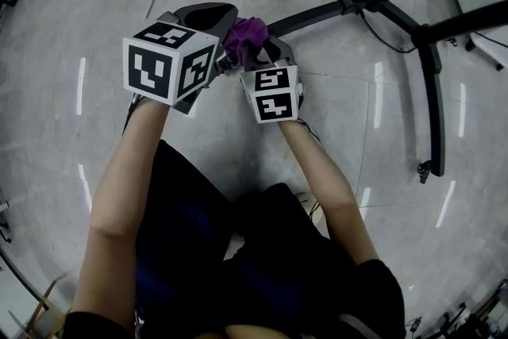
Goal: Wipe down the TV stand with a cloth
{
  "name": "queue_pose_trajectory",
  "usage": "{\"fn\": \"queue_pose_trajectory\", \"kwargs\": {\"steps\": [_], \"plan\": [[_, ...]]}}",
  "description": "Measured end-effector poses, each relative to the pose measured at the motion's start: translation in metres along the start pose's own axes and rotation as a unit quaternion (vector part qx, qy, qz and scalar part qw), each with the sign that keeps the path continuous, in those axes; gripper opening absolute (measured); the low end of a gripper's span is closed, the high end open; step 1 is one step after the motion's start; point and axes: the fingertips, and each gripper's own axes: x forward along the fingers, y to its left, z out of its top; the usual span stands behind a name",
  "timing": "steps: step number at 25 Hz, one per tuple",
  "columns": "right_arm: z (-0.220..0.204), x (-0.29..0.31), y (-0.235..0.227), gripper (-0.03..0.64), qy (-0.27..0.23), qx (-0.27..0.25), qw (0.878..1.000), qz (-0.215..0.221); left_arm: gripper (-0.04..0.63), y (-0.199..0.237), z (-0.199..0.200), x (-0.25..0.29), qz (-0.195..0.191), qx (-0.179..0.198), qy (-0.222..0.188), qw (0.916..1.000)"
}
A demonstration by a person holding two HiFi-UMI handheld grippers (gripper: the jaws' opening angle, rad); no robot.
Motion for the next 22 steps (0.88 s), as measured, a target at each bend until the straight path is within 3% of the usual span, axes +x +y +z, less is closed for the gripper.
{"fn": "queue_pose_trajectory", "kwargs": {"steps": [16, 22], "plan": [[-0.003, -0.009, -0.091, 0.1, 0.002, 0.026, 0.996, -0.082, 0.006, -0.017, -0.002, 0.018, -0.017, 0.012, 0.011, 0.9997], [-0.001, -0.012, -0.119, 0.1, 0.002, 0.006, 0.994, -0.109, 0.006, -0.026, -0.004, 0.031, -0.021, 0.019, 0.023, 0.9993]]}}
